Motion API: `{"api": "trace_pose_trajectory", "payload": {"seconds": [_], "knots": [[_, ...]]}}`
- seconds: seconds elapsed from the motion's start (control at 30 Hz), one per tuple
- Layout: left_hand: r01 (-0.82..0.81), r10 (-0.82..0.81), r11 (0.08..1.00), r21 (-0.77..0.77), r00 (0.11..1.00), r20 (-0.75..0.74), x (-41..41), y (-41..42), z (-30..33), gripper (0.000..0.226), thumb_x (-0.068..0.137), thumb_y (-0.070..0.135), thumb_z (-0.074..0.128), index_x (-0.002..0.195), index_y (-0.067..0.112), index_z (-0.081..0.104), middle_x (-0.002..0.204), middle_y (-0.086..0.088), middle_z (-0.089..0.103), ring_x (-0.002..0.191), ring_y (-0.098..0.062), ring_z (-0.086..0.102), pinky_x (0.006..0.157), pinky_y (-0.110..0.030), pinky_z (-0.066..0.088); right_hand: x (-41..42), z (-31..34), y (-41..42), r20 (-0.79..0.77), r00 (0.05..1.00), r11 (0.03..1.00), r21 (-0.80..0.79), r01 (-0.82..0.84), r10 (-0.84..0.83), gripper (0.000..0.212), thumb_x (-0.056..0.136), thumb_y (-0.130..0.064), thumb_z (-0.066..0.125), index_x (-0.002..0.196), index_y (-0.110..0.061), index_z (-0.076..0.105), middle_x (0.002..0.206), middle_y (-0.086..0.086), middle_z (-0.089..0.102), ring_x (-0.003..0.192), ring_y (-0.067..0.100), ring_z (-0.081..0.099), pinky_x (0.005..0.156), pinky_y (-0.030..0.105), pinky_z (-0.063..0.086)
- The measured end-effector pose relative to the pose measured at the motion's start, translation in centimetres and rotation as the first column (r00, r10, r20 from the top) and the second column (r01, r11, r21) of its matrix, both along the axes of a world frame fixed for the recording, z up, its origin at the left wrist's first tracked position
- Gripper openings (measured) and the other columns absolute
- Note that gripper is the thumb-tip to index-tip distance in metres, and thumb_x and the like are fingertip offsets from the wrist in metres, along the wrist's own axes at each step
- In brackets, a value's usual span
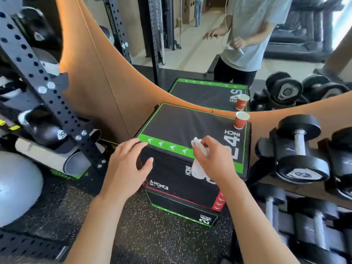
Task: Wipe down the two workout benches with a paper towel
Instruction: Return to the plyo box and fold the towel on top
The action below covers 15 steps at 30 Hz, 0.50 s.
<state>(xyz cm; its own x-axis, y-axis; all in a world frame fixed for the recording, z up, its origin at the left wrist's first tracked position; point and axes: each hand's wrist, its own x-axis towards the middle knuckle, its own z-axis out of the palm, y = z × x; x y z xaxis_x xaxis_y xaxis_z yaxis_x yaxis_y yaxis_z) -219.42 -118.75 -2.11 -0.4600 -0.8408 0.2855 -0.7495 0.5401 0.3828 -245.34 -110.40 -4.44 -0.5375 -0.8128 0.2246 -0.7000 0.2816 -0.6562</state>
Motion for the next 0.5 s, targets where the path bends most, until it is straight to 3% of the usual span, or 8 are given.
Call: {"api": "trace_pose_trajectory", "payload": {"seconds": [0.1, 0.23, 0.5], "knots": [[0.064, -0.064, 0.998, -0.004, 0.998, -0.001, 0.9, -4.3, -0.4, 0.048, 0.098, 0.04, 0.067, 0.143, 0.022, 0.062, 0.15, 0.006, 0.053, 0.142, -0.016, 0.042, 0.12, -0.043, 0.037, 1.7, -0.6, -3.0, 0.018, 0.999, 0.999, 0.013, 0.046, -0.046, 0.043, 0.101, -0.059, 0.052, 0.081, -0.02, 0.05, 0.078, -0.002, 0.06, 0.068, 0.017, 0.056, 0.058, 0.024, 0.041], [0.152, -0.152, 0.988, -0.013, 0.988, -0.01, 0.4, -8.7, -0.7, 0.048, 0.097, 0.043, 0.062, 0.139, 0.022, 0.063, 0.147, 0.004, 0.055, 0.139, -0.019, 0.045, 0.119, -0.044, 0.039, 2.6, -1.1, -5.2, 0.05, 0.995, 0.996, 0.043, 0.084, -0.086, 0.041, 0.101, -0.056, 0.054, 0.085, -0.018, 0.052, 0.081, -0.002, 0.061, 0.073, 0.022, 0.057, 0.063, 0.035, 0.044], [0.272, -0.271, 0.962, 0.03, 0.962, -0.02, -2.7, -13.2, -2.3, 0.053, 0.094, 0.047, 0.057, 0.141, 0.023, 0.063, 0.147, 0.004, 0.056, 0.14, -0.019, 0.046, 0.118, -0.046, 0.04, 0.3, -1.4, -6.8, 0.054, 0.983, 0.981, 0.092, 0.172, -0.177, 0.041, 0.101, -0.055, 0.055, 0.083, -0.018, 0.05, 0.082, 0.0, 0.06, 0.072, 0.023, 0.056, 0.064, 0.038, 0.045]]}}
